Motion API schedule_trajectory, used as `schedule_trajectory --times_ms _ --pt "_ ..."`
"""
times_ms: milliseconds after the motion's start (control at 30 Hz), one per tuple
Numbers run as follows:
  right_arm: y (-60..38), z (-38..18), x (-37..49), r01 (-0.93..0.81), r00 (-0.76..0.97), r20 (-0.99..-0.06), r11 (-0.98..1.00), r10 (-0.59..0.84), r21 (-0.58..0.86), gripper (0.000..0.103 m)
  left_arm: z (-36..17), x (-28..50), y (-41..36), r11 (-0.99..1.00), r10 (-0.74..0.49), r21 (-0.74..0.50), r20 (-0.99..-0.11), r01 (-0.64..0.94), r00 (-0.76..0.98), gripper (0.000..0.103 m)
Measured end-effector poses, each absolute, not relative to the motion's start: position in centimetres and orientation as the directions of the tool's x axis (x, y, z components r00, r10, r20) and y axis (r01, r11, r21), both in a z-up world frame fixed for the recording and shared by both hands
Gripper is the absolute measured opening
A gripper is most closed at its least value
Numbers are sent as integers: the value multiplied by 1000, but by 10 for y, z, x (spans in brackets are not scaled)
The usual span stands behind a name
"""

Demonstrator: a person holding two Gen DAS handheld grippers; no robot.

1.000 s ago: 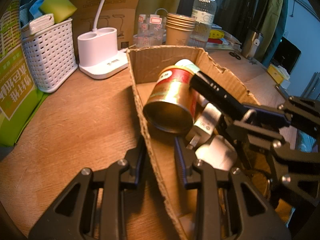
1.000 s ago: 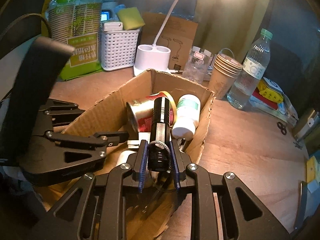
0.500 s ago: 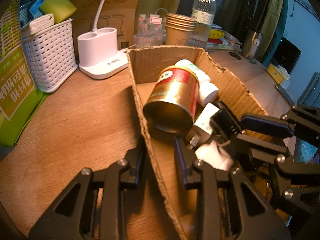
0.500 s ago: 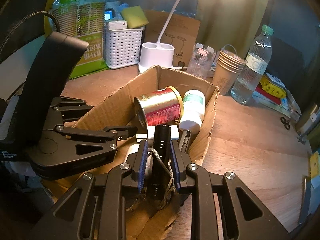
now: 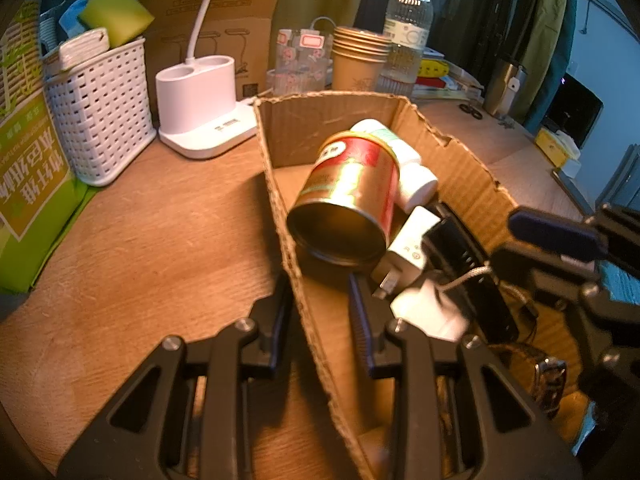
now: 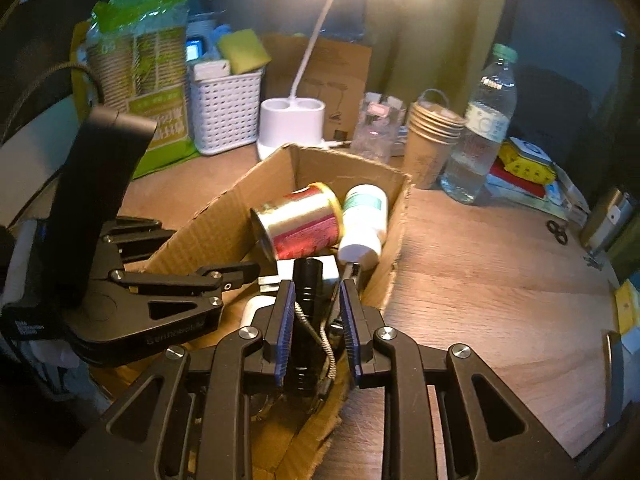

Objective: Organize rigid objects

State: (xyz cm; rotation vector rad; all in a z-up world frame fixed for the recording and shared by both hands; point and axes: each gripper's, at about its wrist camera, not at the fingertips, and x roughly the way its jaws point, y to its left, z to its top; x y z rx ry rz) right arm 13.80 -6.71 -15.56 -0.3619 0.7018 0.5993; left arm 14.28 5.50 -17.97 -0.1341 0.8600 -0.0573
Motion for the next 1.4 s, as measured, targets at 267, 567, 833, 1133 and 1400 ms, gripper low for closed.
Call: schedule_trajectory --times_ms 267,567,833,1133,1400 --pt "-79 -151 137 -556 643 -678 826 357 -93 33 -175 137 53 992 -93 -127 -733 -2 673 31" --pt "-106 -132 128 -477 694 -648 874 314 -88 40 -163 126 50 995 -64 -100 -695 -8 716 52" --pt "-122 -116 117 -419 739 -610 904 286 -84 40 -147 119 53 994 -61 -105 -652 -11 756 52" --pt "-135 -98 102 -343 795 -552 937 251 -69 63 -113 101 52 993 -90 -118 -555 29 827 53" --pt "-156 -75 79 -271 858 -462 962 225 -36 65 -80 83 47 990 -128 -116 -463 83 877 70"
